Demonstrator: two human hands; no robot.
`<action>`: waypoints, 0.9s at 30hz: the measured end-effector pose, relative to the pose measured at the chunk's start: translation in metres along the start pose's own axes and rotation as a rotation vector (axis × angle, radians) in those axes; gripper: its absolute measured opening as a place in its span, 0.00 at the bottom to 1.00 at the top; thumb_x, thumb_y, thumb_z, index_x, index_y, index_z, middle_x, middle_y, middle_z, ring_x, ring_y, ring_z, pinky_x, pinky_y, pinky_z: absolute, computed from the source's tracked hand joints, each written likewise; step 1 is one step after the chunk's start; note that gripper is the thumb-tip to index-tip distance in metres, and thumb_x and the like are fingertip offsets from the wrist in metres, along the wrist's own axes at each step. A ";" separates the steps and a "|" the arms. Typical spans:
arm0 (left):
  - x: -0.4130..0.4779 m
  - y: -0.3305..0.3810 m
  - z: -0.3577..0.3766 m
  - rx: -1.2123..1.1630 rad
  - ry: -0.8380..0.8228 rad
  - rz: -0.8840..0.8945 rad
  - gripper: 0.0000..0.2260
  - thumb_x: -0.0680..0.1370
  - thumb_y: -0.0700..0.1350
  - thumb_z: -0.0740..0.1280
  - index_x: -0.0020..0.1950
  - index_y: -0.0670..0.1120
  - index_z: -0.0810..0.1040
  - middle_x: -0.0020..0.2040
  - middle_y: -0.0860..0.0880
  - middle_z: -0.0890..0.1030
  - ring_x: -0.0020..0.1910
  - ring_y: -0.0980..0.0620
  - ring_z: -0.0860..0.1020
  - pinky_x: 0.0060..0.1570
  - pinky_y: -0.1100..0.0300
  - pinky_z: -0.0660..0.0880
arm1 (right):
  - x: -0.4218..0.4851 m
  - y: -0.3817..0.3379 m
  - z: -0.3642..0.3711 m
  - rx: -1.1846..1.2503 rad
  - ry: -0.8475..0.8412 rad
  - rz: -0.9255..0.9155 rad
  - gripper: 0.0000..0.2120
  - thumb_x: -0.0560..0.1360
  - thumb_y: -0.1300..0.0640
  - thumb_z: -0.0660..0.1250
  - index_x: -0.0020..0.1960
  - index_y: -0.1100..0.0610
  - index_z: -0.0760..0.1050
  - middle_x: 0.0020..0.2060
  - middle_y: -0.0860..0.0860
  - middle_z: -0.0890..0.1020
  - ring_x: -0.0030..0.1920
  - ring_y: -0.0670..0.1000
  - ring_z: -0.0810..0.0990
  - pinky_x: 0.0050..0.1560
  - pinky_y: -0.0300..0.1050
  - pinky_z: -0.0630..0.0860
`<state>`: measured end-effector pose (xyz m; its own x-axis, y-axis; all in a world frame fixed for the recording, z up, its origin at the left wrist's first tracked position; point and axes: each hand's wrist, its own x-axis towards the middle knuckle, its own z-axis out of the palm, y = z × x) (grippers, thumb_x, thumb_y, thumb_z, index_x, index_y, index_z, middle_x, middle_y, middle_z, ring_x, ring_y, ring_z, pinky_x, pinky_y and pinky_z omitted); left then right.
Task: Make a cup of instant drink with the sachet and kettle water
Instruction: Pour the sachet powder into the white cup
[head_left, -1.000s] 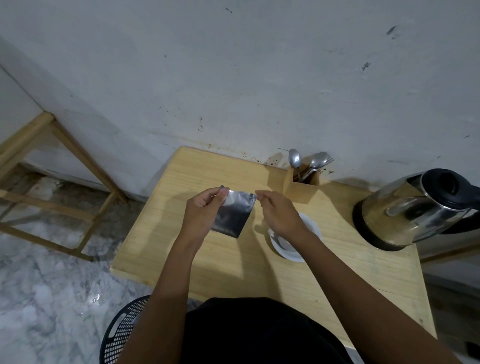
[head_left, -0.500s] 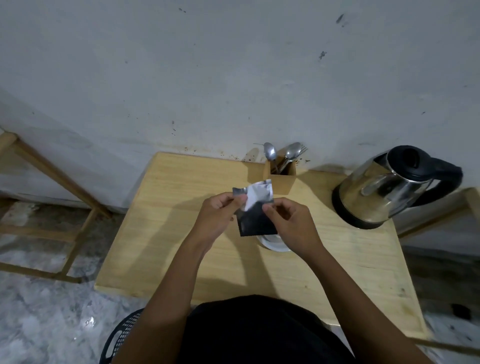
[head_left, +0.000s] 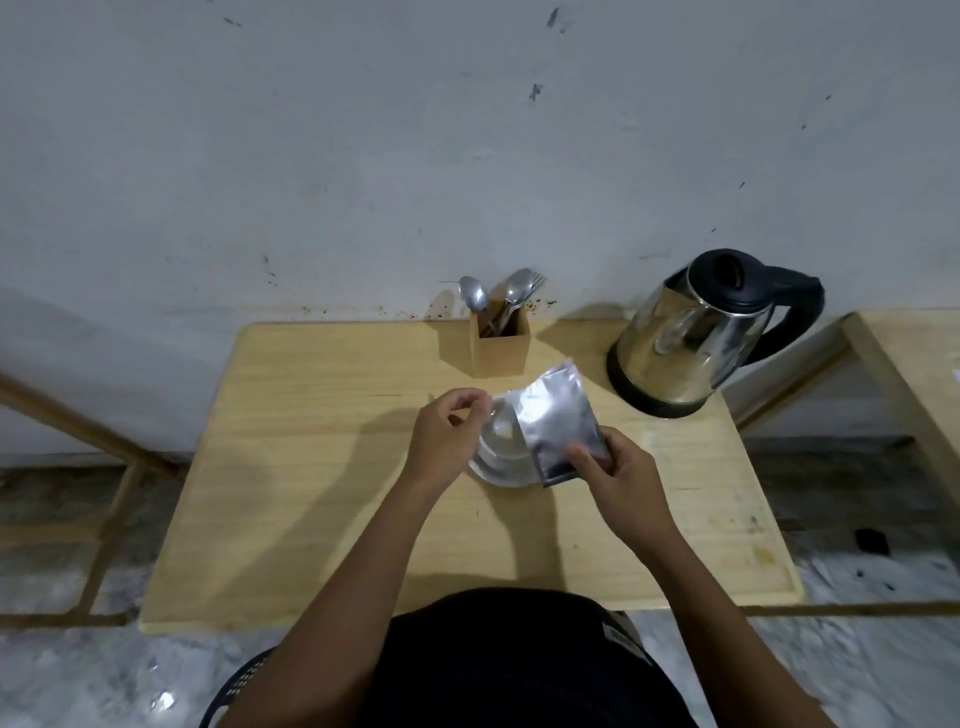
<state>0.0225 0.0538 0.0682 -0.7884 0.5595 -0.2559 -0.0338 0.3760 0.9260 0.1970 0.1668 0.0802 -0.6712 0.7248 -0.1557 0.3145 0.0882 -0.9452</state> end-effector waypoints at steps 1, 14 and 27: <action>0.001 -0.011 -0.002 0.108 0.016 0.010 0.13 0.77 0.53 0.66 0.58 0.49 0.80 0.55 0.53 0.82 0.47 0.53 0.79 0.45 0.63 0.74 | -0.001 0.003 -0.004 -0.038 0.003 0.008 0.07 0.77 0.59 0.68 0.55 0.54 0.78 0.44 0.44 0.84 0.42 0.37 0.82 0.38 0.27 0.73; 0.008 -0.057 -0.006 0.337 -0.103 0.073 0.10 0.78 0.44 0.66 0.58 0.45 0.81 0.54 0.47 0.84 0.41 0.49 0.80 0.44 0.61 0.72 | 0.037 -0.010 -0.007 -0.472 -0.095 -0.080 0.14 0.76 0.55 0.69 0.61 0.46 0.75 0.35 0.42 0.76 0.35 0.42 0.76 0.35 0.39 0.72; 0.020 -0.053 -0.013 0.357 -0.171 0.074 0.19 0.77 0.50 0.66 0.68 0.50 0.72 0.65 0.50 0.75 0.57 0.49 0.75 0.54 0.59 0.71 | 0.080 -0.037 0.005 -0.877 -0.277 -0.344 0.17 0.79 0.58 0.60 0.65 0.46 0.76 0.53 0.50 0.81 0.52 0.53 0.78 0.50 0.50 0.74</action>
<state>0.0010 0.0353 0.0172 -0.6661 0.6982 -0.2623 0.2584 0.5459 0.7970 0.1288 0.2180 0.1011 -0.9182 0.3880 -0.0793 0.3838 0.8223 -0.4203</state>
